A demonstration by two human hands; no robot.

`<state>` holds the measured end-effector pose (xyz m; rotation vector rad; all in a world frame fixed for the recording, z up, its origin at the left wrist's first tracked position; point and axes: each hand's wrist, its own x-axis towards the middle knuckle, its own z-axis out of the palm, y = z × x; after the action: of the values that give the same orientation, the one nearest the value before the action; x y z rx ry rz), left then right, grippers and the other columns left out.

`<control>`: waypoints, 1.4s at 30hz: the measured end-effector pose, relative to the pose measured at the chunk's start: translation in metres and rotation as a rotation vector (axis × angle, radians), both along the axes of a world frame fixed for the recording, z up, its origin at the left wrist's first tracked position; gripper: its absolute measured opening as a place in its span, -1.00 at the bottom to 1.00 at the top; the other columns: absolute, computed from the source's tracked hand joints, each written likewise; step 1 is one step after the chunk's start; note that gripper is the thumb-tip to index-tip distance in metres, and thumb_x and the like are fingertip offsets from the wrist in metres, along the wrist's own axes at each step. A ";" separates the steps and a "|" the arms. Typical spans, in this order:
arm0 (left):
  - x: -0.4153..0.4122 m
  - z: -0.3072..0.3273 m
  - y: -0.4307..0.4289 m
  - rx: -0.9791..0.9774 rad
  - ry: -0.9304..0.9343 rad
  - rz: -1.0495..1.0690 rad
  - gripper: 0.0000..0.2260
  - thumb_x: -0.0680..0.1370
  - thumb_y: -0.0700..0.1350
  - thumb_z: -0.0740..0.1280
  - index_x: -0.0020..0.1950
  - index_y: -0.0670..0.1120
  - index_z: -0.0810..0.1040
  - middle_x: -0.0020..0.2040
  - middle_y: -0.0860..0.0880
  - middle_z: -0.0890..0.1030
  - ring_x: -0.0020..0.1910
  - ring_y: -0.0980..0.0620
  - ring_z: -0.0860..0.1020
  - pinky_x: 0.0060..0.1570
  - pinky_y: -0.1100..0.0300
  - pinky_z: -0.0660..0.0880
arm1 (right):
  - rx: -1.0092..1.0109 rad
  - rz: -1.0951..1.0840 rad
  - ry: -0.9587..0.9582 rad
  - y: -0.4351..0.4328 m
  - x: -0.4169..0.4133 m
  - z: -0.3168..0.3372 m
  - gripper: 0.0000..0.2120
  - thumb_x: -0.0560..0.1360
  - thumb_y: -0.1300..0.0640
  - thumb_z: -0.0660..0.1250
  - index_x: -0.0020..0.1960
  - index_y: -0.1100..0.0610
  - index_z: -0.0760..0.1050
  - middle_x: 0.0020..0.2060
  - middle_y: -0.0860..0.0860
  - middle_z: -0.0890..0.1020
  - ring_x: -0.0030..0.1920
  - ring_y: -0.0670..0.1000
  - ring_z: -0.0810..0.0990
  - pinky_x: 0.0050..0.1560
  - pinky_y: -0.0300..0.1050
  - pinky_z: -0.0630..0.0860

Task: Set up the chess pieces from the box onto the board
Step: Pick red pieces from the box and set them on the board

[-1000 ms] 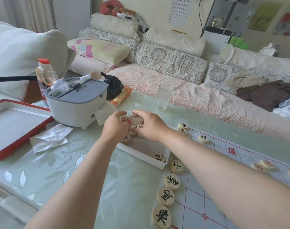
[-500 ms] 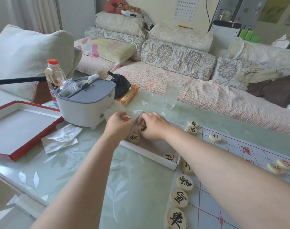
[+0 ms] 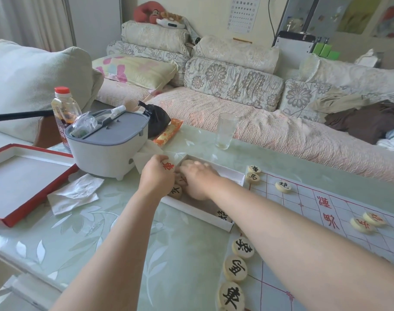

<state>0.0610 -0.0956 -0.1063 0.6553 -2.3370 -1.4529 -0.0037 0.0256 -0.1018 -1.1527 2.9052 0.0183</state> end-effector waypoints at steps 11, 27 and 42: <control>0.003 0.014 0.023 -0.018 0.073 0.014 -0.55 0.46 -0.15 0.44 0.32 -0.02 0.41 0.21 -0.06 0.53 0.15 -0.07 0.51 0.14 0.01 0.52 | -0.379 -0.125 -0.146 0.036 0.006 0.016 -0.52 0.54 -0.07 0.35 0.42 0.01 0.40 0.25 0.07 0.39 0.29 0.14 0.44 0.29 0.04 0.39; 0.016 0.057 0.276 -0.150 0.077 -0.539 -0.62 0.39 -0.11 0.52 0.11 0.11 0.46 -0.11 0.06 0.59 -0.29 0.12 0.54 -0.40 0.23 0.50 | -0.596 -0.589 -0.115 0.342 0.072 0.039 -0.51 0.48 -0.15 0.41 0.34 -0.02 0.42 0.21 -0.05 0.49 0.19 0.01 0.50 0.17 -0.06 0.44; 0.014 0.028 0.463 0.059 -0.037 -0.821 -0.71 0.52 -0.15 0.37 0.17 0.18 0.53 -0.05 0.02 0.57 -0.26 0.07 0.55 -0.48 0.33 0.42 | -0.620 -0.994 -0.140 0.576 0.095 0.018 -0.63 0.43 -0.05 0.48 0.20 -0.01 0.55 0.16 -0.03 0.59 0.16 0.02 0.55 0.17 -0.11 0.46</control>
<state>0.0748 0.3678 -0.0782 -0.3384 -2.7422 -1.8106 0.0917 0.6013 -0.0835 0.4065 3.0456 -0.9483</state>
